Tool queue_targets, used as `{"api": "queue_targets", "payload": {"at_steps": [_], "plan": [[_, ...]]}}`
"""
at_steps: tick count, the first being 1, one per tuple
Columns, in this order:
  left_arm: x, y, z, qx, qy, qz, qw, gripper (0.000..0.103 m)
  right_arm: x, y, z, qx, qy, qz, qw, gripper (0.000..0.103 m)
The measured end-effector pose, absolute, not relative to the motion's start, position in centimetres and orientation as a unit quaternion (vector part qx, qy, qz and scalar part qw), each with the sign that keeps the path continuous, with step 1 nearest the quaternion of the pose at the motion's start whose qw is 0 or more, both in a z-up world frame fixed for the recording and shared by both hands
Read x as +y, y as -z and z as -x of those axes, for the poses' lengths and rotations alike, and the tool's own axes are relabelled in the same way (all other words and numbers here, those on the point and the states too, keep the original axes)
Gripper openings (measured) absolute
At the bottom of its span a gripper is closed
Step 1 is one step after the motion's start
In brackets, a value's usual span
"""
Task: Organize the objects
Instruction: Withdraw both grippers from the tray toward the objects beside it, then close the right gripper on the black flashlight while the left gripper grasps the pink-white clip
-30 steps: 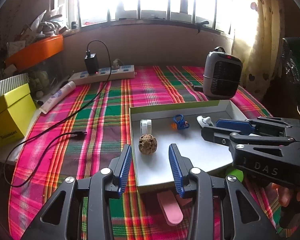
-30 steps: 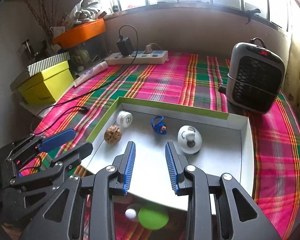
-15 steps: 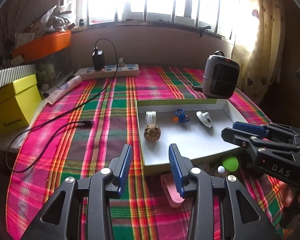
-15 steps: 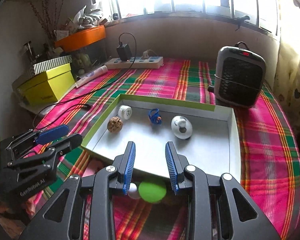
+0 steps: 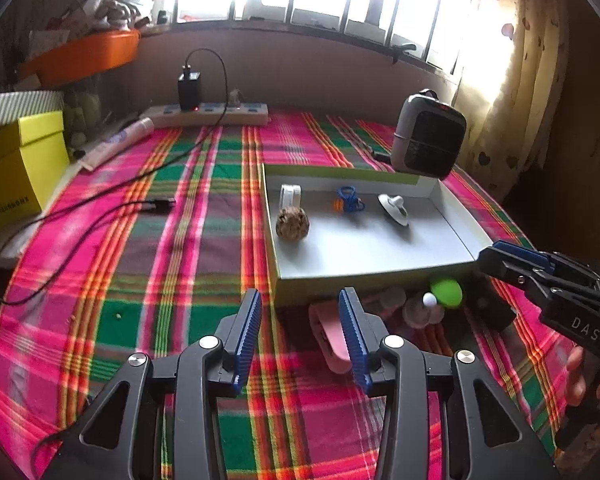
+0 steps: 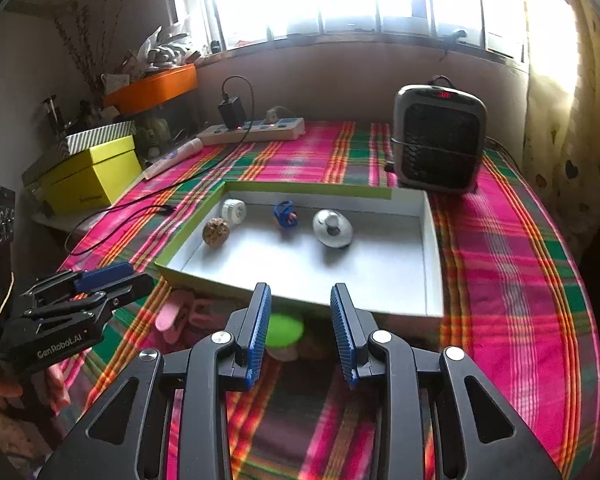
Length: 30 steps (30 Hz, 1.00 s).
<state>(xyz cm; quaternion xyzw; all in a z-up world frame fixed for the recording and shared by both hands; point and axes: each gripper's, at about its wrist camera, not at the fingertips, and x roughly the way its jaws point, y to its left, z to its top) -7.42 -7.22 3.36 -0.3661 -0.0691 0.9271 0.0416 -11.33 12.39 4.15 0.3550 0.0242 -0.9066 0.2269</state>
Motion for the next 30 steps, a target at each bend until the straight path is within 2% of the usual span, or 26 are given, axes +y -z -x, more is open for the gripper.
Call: {"api": "queue_targets", "payload": {"at_steps": [1, 4, 19, 30], "plan": [[-7.1, -3.2, 7.4, -0.069, -0.926, 0.368, 0.043, 0.039, 12.7, -4.1, 11.3, 0.021, 0.907, -0.357, 0.224, 0.033], [-6.9, -2.7, 7.5, -0.070, -0.922, 0.377, 0.052, 0.040, 13.6, -3.8, 11.0, 0.012, 0.908, -0.359, 0.216, 0.046], [-6.1, -1.5, 7.9, -0.062, -0.915, 0.395, 0.056, 0.040, 16.4, -1.9, 11.2, 0.007, 0.906, -0.384, 0.179, 0.046], [-6.1, -1.4, 8.1, -0.058, -0.913, 0.399, 0.060, 0.042, 16.3, -0.4, 11.9, 0.025, 0.891, -0.411, 0.191, 0.046]]}}
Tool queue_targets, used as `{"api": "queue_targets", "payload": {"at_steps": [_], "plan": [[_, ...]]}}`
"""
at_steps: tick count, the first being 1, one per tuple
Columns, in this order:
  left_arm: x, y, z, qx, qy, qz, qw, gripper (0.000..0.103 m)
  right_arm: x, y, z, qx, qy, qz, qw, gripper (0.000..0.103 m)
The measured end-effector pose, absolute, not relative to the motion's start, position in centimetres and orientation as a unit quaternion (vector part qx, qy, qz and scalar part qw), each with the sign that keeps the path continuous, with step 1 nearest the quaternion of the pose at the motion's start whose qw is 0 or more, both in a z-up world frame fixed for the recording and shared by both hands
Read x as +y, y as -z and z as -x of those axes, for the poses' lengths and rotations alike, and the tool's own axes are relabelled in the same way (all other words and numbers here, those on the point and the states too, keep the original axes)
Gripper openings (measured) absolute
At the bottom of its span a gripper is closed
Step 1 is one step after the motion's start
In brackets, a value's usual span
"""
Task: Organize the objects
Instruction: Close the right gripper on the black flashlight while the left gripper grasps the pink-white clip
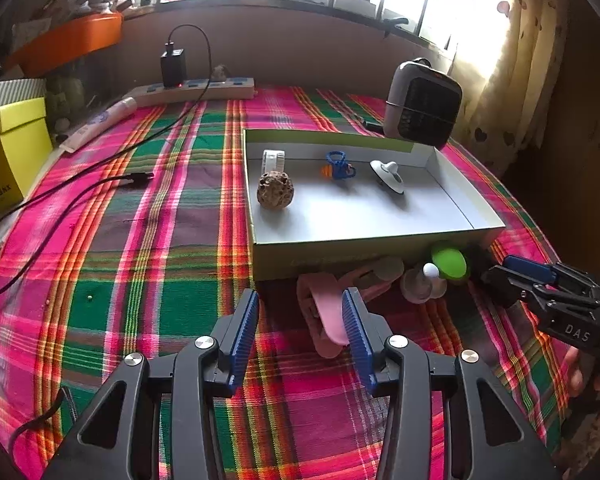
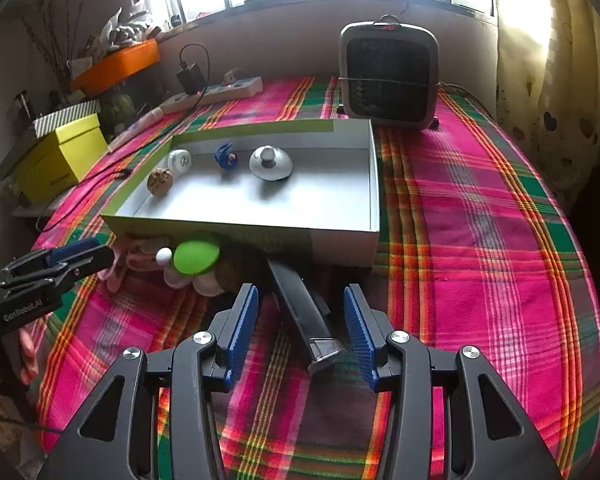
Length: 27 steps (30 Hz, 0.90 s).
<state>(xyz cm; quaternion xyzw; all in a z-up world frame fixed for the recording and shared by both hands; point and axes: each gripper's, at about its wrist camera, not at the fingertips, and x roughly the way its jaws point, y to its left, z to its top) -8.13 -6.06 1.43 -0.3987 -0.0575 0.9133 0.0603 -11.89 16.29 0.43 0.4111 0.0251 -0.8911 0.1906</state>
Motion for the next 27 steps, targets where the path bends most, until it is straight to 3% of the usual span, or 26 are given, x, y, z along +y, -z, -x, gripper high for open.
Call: {"api": "queue_targets", "payload": {"at_steps": [17, 20, 27], "plan": [[-4.9, -0.7, 8.7, -0.054, -0.903, 0.420, 0.069, 0.042, 15.8, 0.7, 12.7, 0.061, 0.880, -0.433, 0.185, 0.045], [-4.7, -0.6, 8.9, -0.053, -0.902, 0.422, 0.067, 0.042, 15.8, 0.7, 12.7, 0.069, 0.882, -0.430, 0.180, 0.035], [-4.5, -0.4, 9.2, -0.048, -0.901, 0.429, 0.047, 0.042, 16.3, 0.6, 12.7, 0.062, 0.882, -0.429, 0.182, 0.026]]}}
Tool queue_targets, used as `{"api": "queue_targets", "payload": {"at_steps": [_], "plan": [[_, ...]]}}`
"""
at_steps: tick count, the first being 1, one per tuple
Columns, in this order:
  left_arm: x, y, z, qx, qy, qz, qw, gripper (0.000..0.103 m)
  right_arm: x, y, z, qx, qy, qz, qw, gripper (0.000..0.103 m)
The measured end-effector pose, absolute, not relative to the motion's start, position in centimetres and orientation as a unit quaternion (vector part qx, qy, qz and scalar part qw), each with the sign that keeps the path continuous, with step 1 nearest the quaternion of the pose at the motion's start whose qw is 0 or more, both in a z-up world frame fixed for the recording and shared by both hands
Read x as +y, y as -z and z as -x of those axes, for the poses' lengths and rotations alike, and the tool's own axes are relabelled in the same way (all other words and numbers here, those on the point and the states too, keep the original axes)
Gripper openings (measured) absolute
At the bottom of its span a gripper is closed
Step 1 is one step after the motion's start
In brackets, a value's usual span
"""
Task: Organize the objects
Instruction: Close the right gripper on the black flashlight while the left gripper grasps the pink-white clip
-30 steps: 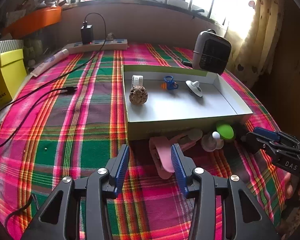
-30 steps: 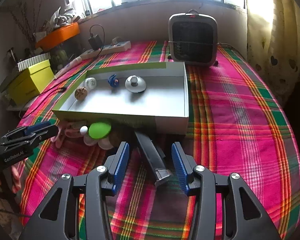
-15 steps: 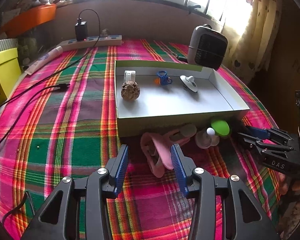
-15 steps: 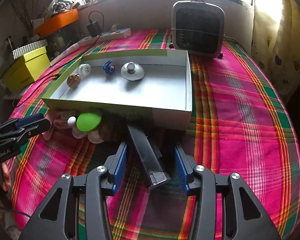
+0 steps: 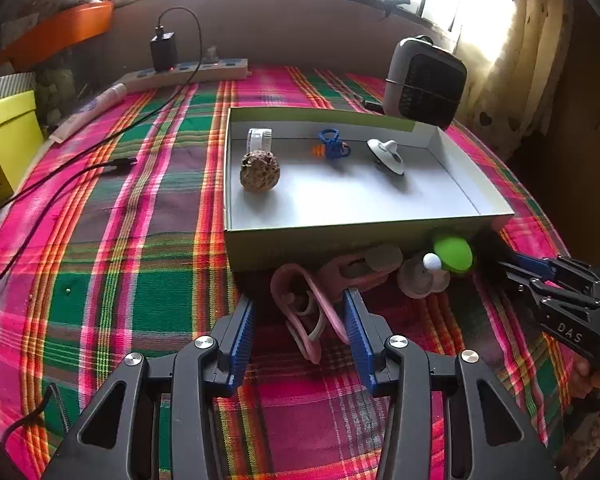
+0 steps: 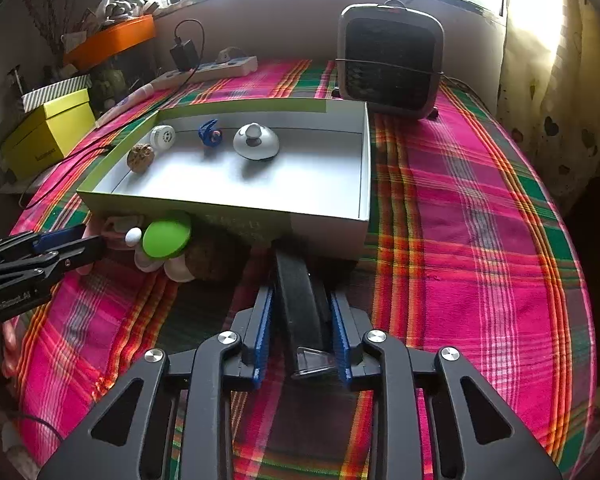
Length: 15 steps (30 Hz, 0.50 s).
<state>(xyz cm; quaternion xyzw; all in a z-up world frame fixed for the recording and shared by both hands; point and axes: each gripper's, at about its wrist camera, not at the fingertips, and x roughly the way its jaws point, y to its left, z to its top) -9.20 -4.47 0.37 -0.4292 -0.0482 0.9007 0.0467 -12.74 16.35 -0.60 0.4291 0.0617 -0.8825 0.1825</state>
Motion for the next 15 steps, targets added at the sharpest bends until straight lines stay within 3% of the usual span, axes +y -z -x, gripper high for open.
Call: {"api": "queue_targets", "payload": {"at_steps": [4, 10, 15], "plan": [[-4.70, -0.39, 9.17, -0.052, -0.899, 0.433, 0.036, 0.041, 16.33, 0.57, 12.64, 0.061, 0.882, -0.429, 0.187, 0.024], [-5.10, -0.40, 8.90, -0.049, -0.900, 0.432, 0.023, 0.025, 16.17, 0.58, 12.26, 0.063, 0.881, -0.427, 0.195, 0.024], [-5.24, -0.36, 8.56, -0.039, -0.901, 0.431, 0.018, 0.022, 16.14, 0.60, 11.89, 0.064, 0.880, -0.427, 0.199, 0.024]]}}
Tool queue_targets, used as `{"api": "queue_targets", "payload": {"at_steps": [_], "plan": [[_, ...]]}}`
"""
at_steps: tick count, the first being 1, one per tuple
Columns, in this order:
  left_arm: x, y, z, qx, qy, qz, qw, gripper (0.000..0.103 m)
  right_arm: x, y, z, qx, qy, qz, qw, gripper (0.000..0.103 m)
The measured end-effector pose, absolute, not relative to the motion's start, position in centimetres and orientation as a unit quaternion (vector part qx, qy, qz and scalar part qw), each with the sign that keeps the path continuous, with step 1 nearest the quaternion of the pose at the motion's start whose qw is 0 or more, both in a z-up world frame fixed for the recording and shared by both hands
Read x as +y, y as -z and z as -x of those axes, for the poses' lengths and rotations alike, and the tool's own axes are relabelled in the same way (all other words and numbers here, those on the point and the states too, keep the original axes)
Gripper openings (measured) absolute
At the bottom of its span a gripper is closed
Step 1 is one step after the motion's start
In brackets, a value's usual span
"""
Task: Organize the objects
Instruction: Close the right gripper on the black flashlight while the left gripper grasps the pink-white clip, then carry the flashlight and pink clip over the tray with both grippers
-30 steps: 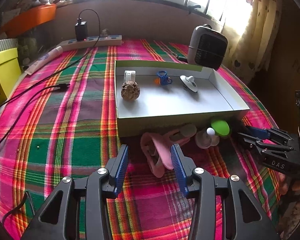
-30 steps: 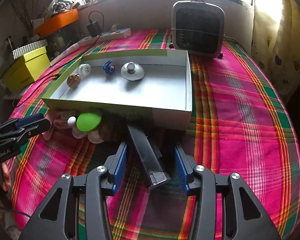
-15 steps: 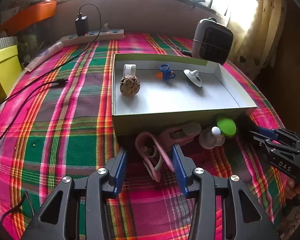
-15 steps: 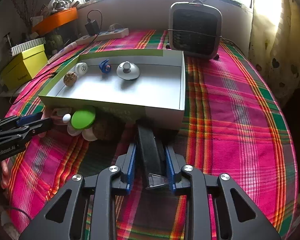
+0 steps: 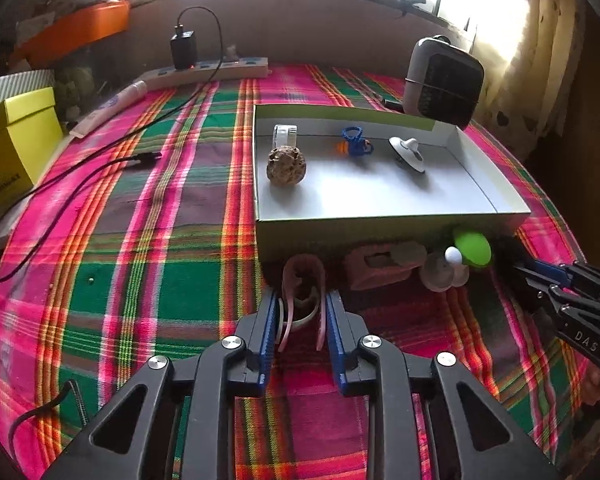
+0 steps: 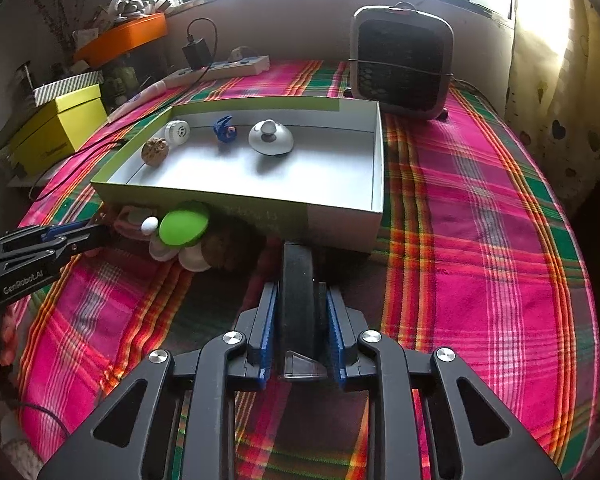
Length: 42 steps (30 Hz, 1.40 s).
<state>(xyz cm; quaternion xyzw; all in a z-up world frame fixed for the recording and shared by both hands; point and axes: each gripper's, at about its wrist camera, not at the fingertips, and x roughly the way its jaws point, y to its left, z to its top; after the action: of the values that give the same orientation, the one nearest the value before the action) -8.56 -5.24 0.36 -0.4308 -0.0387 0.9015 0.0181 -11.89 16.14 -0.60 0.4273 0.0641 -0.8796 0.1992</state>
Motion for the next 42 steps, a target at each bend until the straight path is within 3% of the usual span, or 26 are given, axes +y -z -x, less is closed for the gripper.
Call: {"api": "queue_targets", "payload": {"at_steps": [24, 42], "plan": [[-4.94, -0.25, 9.00, -0.016, -0.904, 0.426, 0.009, 0.025, 16.21, 0.69, 11.93, 0.063, 0.880, -0.426, 0.198, 0.024], [-5.25, -0.28, 8.96, -0.018, -0.905, 0.425, 0.002, 0.021, 15.99, 0.68, 11.96, 0.069, 0.881, -0.426, 0.194, 0.024]]}}
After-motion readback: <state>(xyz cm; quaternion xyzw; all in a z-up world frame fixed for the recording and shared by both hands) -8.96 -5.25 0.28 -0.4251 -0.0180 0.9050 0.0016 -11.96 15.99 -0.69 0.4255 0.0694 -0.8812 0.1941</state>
